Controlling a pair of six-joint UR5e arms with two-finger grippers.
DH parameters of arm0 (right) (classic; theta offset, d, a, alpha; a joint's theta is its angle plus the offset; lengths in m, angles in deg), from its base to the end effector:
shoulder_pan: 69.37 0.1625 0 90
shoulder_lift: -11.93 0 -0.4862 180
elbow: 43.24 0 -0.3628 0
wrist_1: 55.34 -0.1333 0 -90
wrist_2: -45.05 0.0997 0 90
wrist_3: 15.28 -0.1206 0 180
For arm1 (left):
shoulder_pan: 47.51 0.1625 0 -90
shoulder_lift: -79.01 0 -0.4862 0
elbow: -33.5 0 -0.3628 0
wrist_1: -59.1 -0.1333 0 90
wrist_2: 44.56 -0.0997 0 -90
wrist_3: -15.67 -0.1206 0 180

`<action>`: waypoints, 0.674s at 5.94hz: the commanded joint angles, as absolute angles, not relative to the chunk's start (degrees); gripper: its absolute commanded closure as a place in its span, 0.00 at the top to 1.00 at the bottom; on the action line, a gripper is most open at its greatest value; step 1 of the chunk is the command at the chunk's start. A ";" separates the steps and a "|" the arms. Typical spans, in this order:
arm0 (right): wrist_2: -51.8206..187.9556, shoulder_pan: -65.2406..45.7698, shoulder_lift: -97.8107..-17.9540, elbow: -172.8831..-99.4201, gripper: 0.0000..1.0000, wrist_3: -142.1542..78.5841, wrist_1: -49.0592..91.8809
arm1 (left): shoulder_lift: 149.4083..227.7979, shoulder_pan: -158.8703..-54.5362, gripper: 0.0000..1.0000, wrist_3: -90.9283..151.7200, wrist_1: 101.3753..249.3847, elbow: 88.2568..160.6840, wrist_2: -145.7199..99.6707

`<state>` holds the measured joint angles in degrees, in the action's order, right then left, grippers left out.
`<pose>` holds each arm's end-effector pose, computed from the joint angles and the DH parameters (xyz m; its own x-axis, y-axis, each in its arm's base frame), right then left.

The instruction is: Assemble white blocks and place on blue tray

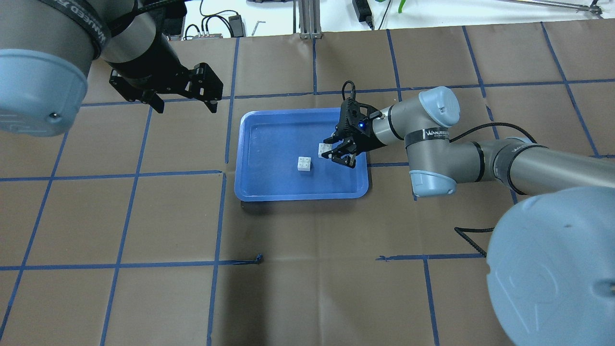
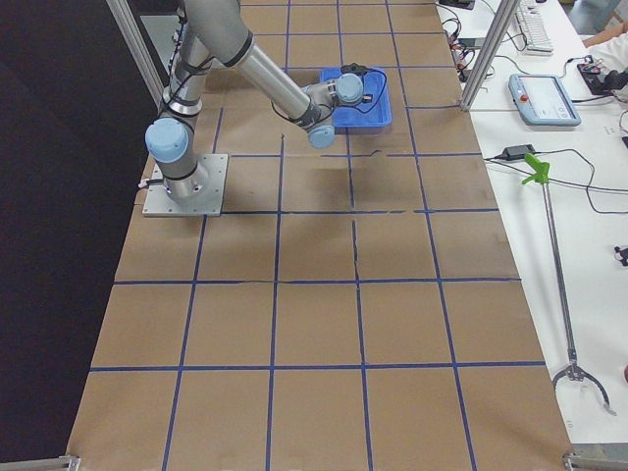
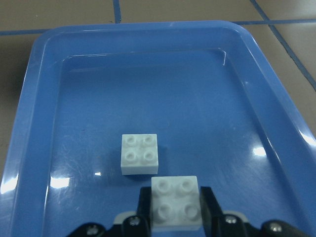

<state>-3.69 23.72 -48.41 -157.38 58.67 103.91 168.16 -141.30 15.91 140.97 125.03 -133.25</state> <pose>0.2435 -0.5628 0.2314 -0.1550 -0.9847 0.0803 -0.7266 0.0586 -0.6845 -0.1668 -0.4600 0.5377 -0.9976 0.0649 0.0232 0.0614 0.9897 -0.1296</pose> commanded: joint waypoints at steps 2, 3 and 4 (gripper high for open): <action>-3.65 24.93 -47.05 -157.94 0.25 58.54 105.42 | 167.69 -141.37 0.99 16.02 140.93 125.70 -133.41; -3.82 25.37 -46.70 -157.85 0.25 58.54 105.50 | 167.60 -141.29 0.99 16.02 140.93 125.70 -133.33; -3.82 25.47 -46.61 -157.85 0.25 58.54 105.50 | 167.60 -141.29 0.99 16.02 140.93 125.61 -133.33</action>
<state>-3.78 25.26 -46.77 -157.88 58.54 105.48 167.64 -141.31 16.01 140.92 125.67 -133.34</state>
